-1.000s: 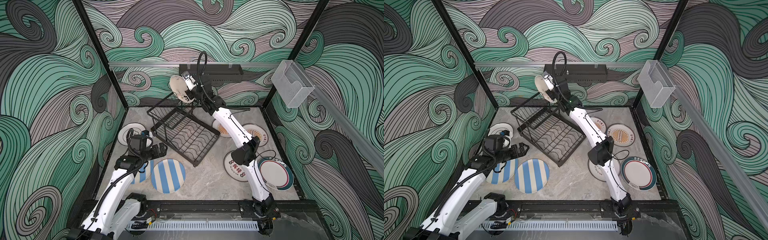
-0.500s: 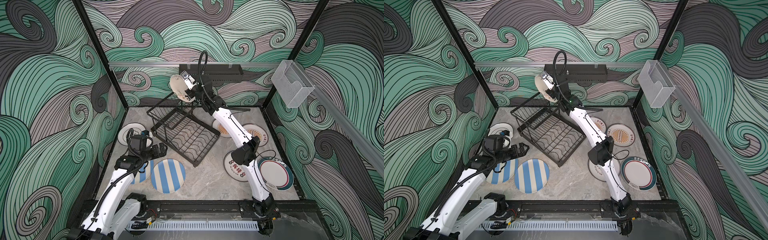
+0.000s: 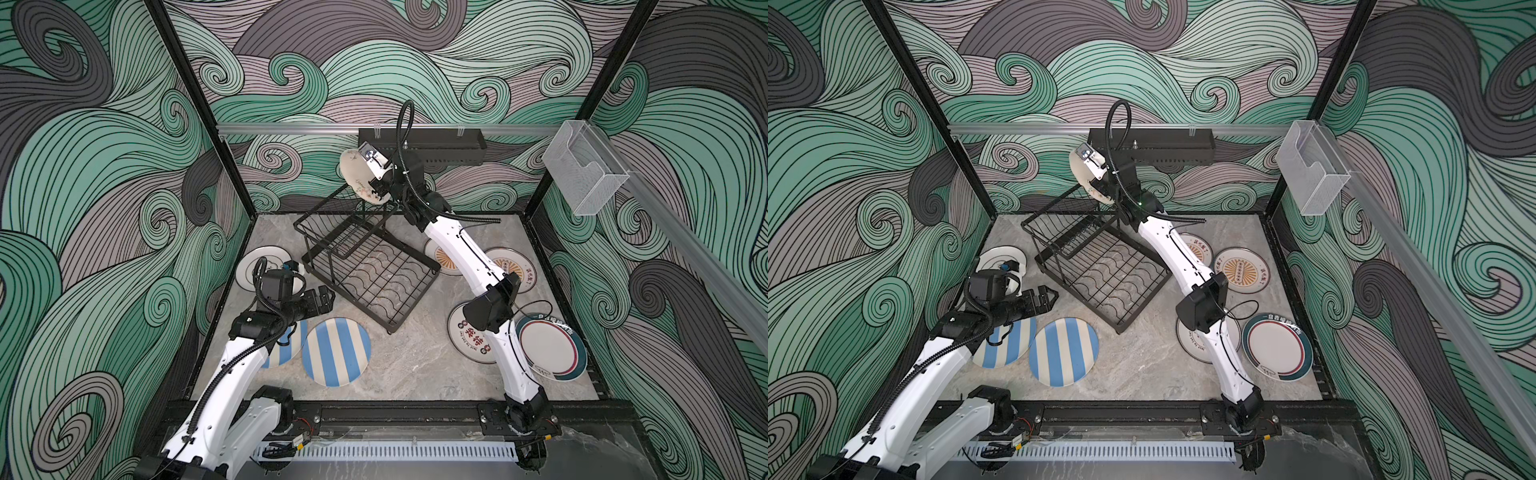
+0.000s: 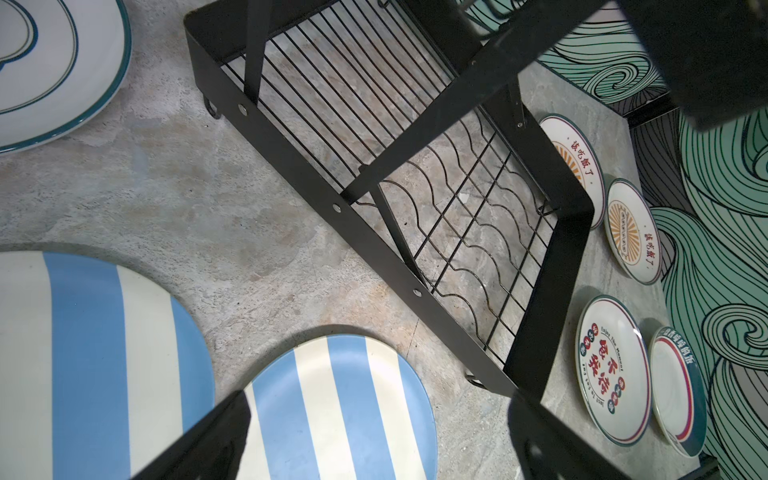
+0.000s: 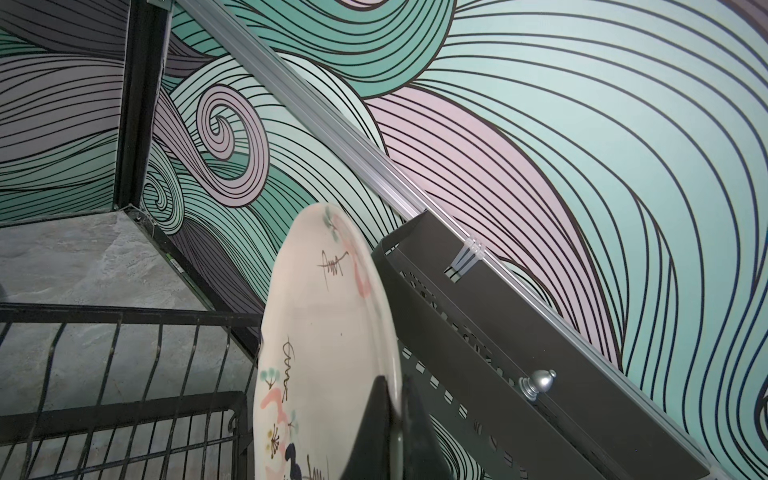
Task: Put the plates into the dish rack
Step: 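Lower the cream flower plate into a rack slot with the right gripper, then open the right gripper and move it toward the striped plates near the left gripper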
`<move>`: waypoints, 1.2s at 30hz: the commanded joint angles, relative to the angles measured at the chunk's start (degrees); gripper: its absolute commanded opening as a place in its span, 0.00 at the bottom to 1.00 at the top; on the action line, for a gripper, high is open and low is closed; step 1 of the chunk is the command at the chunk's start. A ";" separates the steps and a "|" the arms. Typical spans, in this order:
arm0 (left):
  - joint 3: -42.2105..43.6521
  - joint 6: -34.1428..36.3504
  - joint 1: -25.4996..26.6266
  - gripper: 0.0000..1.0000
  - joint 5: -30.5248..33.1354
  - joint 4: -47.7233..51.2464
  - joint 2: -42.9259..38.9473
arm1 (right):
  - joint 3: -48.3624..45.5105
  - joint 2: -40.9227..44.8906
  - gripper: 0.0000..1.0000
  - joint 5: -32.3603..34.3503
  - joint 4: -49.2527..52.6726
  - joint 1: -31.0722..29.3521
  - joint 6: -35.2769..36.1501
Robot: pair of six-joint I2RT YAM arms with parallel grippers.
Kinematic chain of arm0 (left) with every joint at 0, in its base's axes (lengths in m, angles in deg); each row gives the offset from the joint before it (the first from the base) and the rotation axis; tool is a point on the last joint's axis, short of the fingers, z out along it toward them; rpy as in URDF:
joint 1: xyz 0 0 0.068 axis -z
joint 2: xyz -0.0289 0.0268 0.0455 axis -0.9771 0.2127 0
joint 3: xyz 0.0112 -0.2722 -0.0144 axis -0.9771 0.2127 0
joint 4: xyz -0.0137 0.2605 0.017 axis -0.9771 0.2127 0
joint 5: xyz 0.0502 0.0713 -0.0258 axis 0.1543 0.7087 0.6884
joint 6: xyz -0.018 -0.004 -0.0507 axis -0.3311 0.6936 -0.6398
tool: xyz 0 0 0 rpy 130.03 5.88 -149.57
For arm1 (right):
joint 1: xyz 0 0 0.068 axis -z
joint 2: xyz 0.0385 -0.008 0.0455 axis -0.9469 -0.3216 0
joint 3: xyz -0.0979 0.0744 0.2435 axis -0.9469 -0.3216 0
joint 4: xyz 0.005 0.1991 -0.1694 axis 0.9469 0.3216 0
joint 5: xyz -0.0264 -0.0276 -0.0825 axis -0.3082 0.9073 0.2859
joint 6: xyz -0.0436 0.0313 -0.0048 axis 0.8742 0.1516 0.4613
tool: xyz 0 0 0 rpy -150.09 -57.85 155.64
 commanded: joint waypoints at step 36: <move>0.04 -2.59 -0.16 0.99 6.31 1.51 -0.54 | -7.96 15.40 0.67 -2.88 7.80 0.56 -11.21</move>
